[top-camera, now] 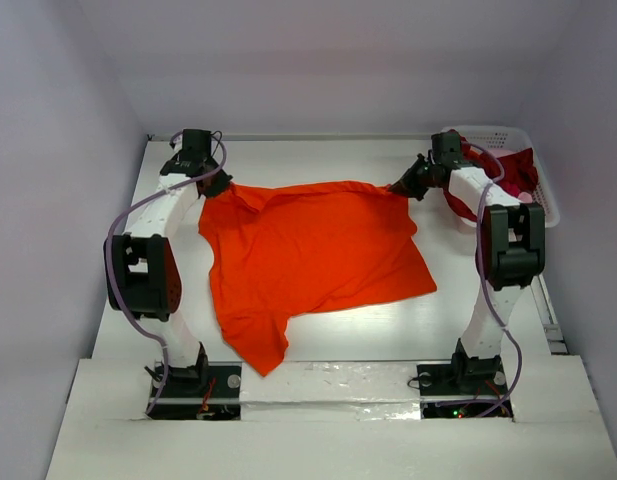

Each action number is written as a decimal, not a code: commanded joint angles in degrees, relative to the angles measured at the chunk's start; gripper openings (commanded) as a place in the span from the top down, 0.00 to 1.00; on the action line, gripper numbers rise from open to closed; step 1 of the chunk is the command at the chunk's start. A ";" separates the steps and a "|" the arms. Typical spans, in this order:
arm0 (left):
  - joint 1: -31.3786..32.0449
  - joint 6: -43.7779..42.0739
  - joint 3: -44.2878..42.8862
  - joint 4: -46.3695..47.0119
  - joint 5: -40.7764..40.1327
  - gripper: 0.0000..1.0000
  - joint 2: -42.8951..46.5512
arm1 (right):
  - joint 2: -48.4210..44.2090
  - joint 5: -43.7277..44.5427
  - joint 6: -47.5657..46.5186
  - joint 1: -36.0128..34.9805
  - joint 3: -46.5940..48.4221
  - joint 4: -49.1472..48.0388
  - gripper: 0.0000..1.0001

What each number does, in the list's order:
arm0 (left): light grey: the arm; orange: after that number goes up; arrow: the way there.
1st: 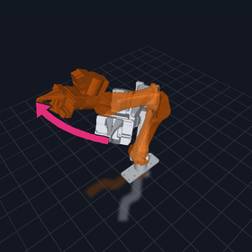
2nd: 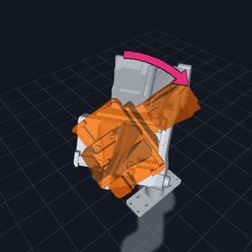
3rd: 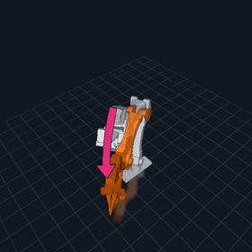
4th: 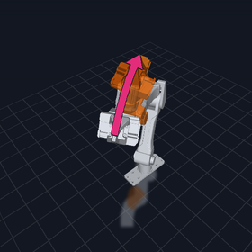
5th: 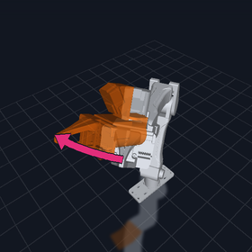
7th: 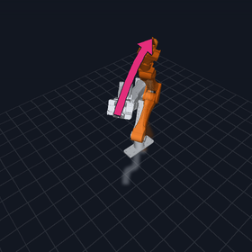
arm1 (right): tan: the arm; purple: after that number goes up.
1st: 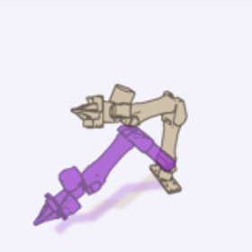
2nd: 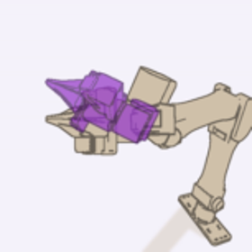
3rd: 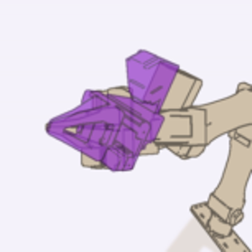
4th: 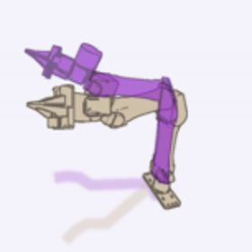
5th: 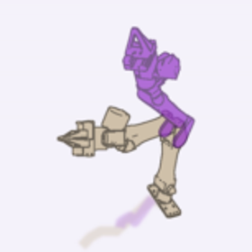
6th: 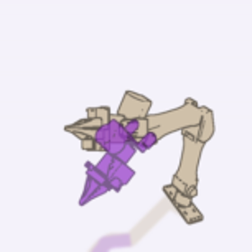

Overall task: Fold and stack the t-shirts
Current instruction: Fold the tshirt

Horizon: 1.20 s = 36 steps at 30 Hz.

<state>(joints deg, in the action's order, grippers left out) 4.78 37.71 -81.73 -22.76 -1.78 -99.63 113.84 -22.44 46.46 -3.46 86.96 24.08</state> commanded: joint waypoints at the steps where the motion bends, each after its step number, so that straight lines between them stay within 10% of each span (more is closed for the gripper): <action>1: -0.03 -0.62 1.05 -1.58 -1.47 1.00 4.27 | -3.89 0.73 -0.75 -0.40 -0.65 -0.96 1.00; 36: -0.03 -1.06 2.55 -8.26 -0.51 1.00 6.12 | -8.29 5.65 -1.11 -0.40 -4.34 0.97 1.00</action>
<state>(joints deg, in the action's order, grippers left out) 4.78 37.34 -77.36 -28.64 -3.16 -96.92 109.08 -18.37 46.02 -3.46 83.37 25.02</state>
